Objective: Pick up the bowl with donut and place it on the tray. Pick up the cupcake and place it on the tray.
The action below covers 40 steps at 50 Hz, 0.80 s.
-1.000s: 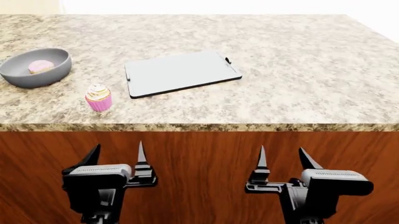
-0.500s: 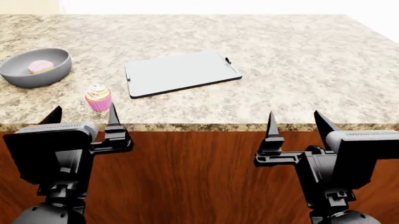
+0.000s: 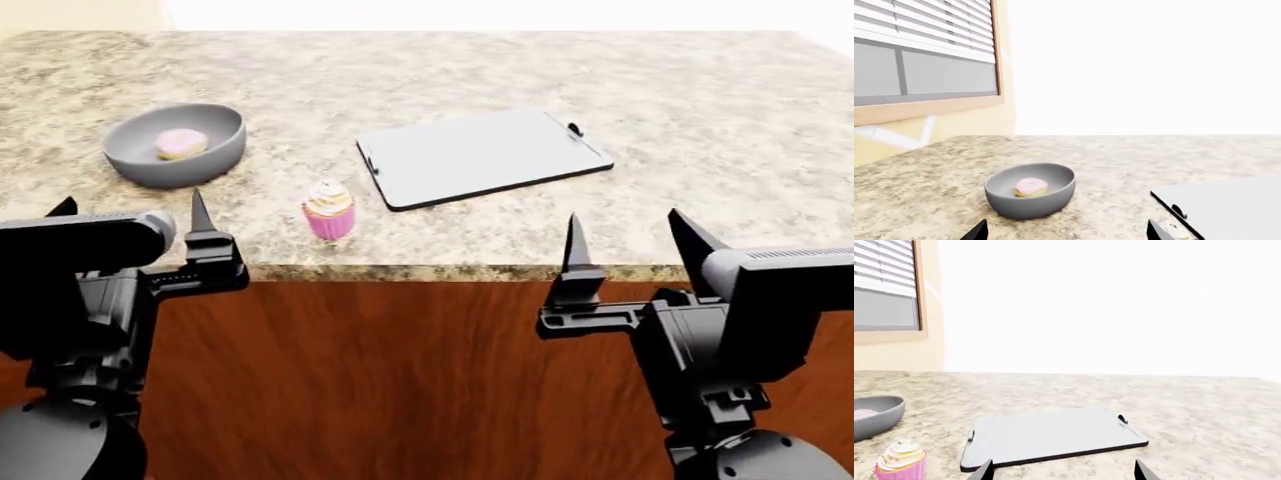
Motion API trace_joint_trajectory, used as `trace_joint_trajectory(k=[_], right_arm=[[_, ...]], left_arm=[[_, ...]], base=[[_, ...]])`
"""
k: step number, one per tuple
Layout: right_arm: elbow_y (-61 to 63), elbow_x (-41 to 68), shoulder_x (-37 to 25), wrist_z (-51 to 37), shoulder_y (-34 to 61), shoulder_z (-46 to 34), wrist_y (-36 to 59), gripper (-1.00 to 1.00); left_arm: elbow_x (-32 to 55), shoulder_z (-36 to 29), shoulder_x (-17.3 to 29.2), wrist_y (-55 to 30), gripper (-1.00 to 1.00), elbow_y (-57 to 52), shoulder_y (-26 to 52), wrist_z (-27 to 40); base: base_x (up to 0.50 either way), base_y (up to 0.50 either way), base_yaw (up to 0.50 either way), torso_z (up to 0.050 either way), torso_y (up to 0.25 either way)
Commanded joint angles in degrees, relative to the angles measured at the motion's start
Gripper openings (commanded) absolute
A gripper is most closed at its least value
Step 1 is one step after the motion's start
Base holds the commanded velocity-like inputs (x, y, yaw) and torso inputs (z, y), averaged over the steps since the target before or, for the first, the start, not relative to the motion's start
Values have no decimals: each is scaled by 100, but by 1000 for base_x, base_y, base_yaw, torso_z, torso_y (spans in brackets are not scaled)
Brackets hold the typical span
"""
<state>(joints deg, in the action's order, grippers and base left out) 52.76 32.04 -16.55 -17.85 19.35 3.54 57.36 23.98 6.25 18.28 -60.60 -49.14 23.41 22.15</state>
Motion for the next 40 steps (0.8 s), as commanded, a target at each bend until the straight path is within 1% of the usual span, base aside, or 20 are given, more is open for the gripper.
trace_joint_trajectory(k=[1,11,16,18,20,23,26,28,29,30,33,36,38,40], right_arm=[[42,162,-23,-41,154,-77,175,100],[6,198,-82,-57,182,-129,183,100],[39,291,-110,-95,243,-113,314,100],[82,386,-133,-116,314,-113,472,100],[175,579,-129,-169,484,-83,773,100],[323,1043,-44,-286,866,106,1387,100],[518,1754,112,-472,1424,433,2321,100],[571,2341,323,-640,1804,816,3010,100],[562,2627,382,-775,1940,965,3214,100],[490,3005,338,-1046,2031,1024,3246,100],[189,4244,146,-2045,2302,1099,3231,100],[-172,5426,-42,-3040,2597,1038,3156,100],[-525,6546,-348,-4038,2937,730,2844,100],[-813,7608,-778,-4934,3376,183,2319,100]], left_arm=[[59,-96,98,-398,100,-30,259,121],[93,-135,111,-466,100,-26,306,159],[183,-120,128,-734,100,-88,459,197],[270,-91,108,-986,100,-86,621,218],[417,3,71,-1402,100,-140,915,245],[643,129,-9,-2046,100,-165,1414,261],[831,206,-104,-2606,100,-211,1909,291],[994,309,-173,-2910,100,-213,2182,348],[1295,367,-134,-2932,100,-135,2268,542],[1799,470,-66,-2934,100,-28,2365,874],[3674,666,264,-2930,100,400,2721,2319],[4850,736,475,-2912,100,761,2964,3215],[5686,728,663,-2902,100,1057,3184,3881],[6746,605,875,-2833,100,1480,3453,4751]], base=[[0,500,0,0,0],[0,500,0,0,0],[0,500,0,0,0],[0,500,0,0,0],[0,500,0,0,0],[0,0,0,0,0],[0,0,0,0,0],[500,0,0,0,0],[500,0,0,0,0],[500,0,0,0,0],[500,0,0,0,0],[500,0,0,0,0],[500,0,0,0,0],[500,0,0,0,0]])
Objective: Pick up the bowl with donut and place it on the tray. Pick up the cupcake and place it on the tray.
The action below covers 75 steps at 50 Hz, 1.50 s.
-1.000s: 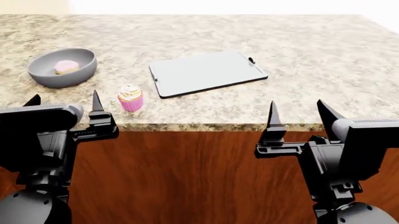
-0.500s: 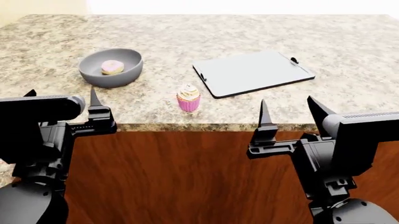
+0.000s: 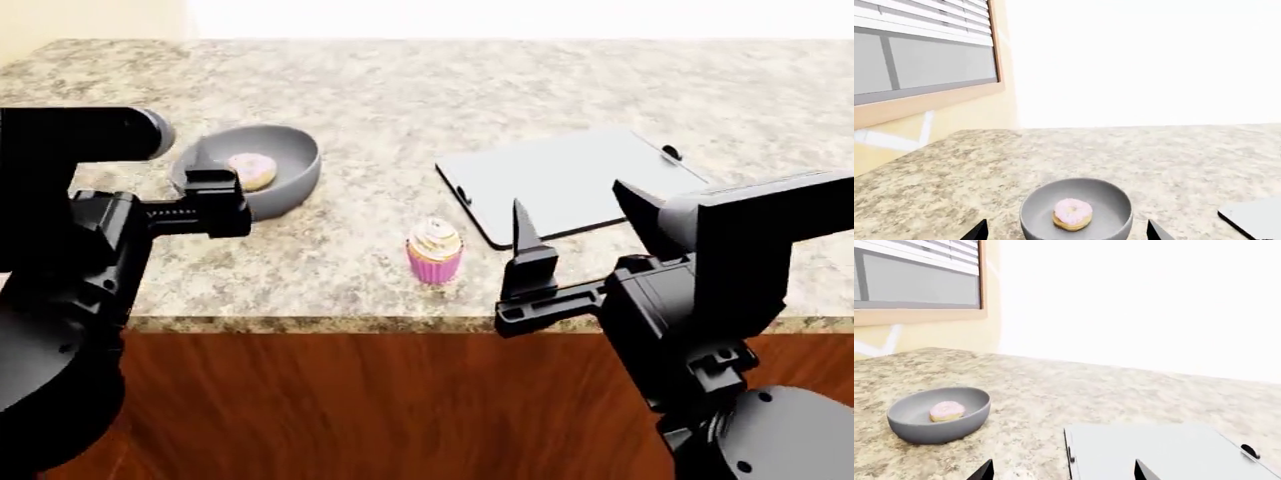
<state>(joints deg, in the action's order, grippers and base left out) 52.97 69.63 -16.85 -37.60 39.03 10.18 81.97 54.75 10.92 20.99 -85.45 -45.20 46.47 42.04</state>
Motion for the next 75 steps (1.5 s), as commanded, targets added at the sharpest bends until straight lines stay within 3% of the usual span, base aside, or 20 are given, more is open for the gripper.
trace_joint_trajectory(k=[1,4,7,13,21,34,44,59,70,75], right_arm=[[-942,4294,-953,-3311,1662,-786,-380,100],[-1136,5232,-1342,-3942,2381,-1464,-913,100],[-1454,5911,-1630,-4348,3065,-1987,-1324,100],[-2146,6729,-1740,-4402,4001,-2610,-1651,100],[-2904,7001,-1819,-4229,4657,-3084,-1456,100],[-2975,7980,-1942,-4371,5265,-3830,-1773,100],[-3007,9144,-2092,-4691,6162,-4608,-2283,100],[-2552,9627,-1938,-4602,6510,-4963,-2736,100],[-2440,9590,-1869,-4516,6591,-5215,-2726,100],[-2483,9514,-1875,-4458,6580,-5304,-2642,100]], left_arm=[[4256,-98,804,-266,100,1331,1343,3260],[5621,-767,1357,219,100,1841,1870,4214],[6504,-1382,1868,649,100,2215,2463,4677],[6872,-2091,2300,924,100,2825,3324,4657],[7304,-2955,2433,1126,100,3326,3973,4618],[7363,-2945,2733,1366,100,3552,4037,4315],[8029,-3612,2928,1422,100,3961,4524,4481],[8348,-3839,3271,1600,100,4061,4516,4303],[9101,-4153,3688,1875,100,4316,4006,4112],[9453,-4300,4013,2133,100,4157,3950,4341]], base=[[500,0,0,0,0],[500,0,0,0,0],[0,0,0,0,0],[0,0,0,0,0],[0,0,0,0,0],[411,-29,0,0,0],[500,-37,0,0,2],[286,-18,0,0,1],[0,0,0,0,0],[0,0,0,0,0]])
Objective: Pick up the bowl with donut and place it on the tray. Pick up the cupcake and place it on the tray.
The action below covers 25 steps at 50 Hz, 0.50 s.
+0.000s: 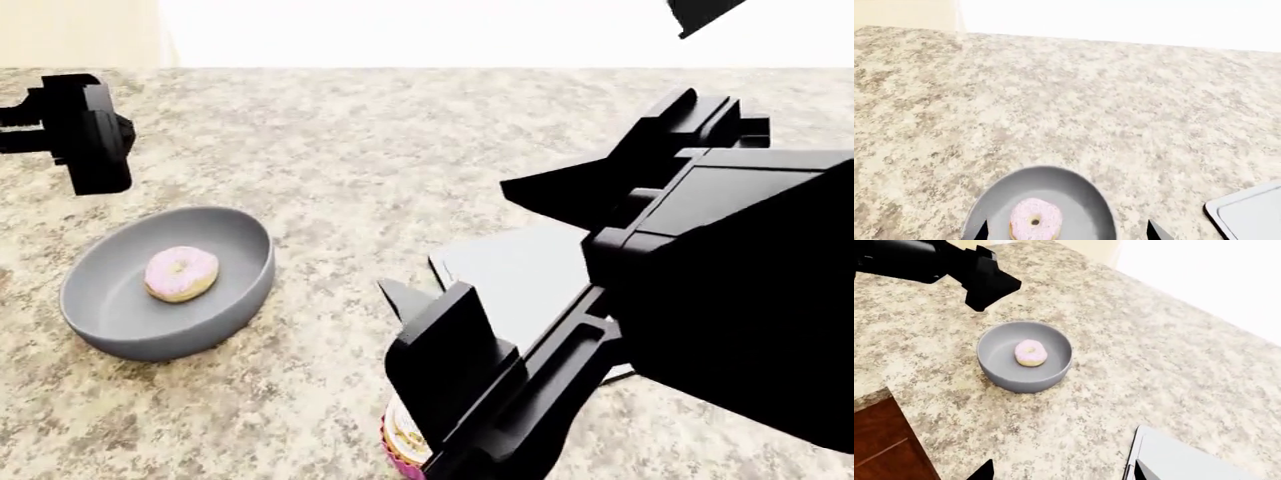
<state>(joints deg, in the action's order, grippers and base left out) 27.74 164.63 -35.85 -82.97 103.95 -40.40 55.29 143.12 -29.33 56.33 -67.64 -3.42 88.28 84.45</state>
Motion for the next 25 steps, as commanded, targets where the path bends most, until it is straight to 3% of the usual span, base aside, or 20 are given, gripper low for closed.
trace_joint_trajectory(k=[1,11,18,25], right_arm=[[28,-4,10,93,80,-253,43,100],[7,-147,-103,217,-39,-324,102,100],[34,-206,-144,295,-100,-379,125,100],[51,-354,-202,425,-279,-395,206,100]], left_arm=[[656,-292,555,400,100,-63,-230,147],[947,-875,1098,575,100,-157,308,471],[677,-1237,1090,464,100,101,580,401],[-85,-1418,911,455,100,474,246,-25]], base=[[0,0,0,0,0],[0,0,0,0,0],[0,0,0,0,0],[0,0,0,0,0]])
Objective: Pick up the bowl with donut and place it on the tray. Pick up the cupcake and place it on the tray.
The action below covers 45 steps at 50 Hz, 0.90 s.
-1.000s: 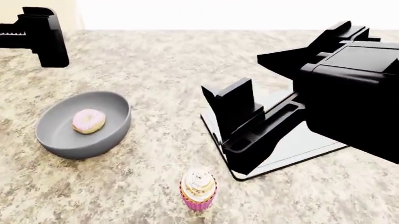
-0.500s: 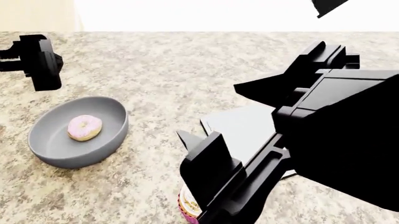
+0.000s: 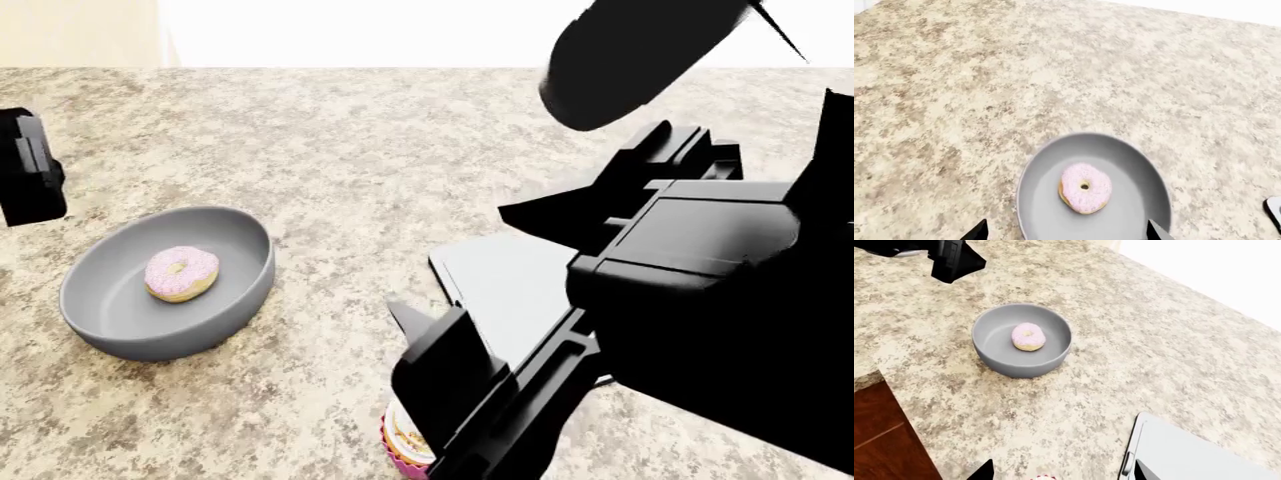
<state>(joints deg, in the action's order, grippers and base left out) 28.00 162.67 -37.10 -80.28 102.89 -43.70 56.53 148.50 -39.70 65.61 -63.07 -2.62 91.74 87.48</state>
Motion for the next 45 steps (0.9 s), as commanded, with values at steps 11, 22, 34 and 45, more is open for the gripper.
trace_joint_trajectory(k=[11,22,34,45], right_arm=[[101,-275,-149,268,-296,-96,106,100],[130,-323,-207,344,-287,-126,139,100],[162,-403,-256,410,-292,-169,169,100],[198,-477,-287,473,-328,-220,183,100]], left_arm=[[-1689,-420,-176,-39,100,878,-446,-958],[-2157,-521,-391,188,100,984,-992,-1483],[-2144,-608,-309,193,100,927,-1302,-1689],[-2449,-621,-258,432,100,874,-1648,-1935]], base=[[0,0,0,0,0],[0,0,0,0,0],[0,0,0,0,0],[0,0,0,0,0]])
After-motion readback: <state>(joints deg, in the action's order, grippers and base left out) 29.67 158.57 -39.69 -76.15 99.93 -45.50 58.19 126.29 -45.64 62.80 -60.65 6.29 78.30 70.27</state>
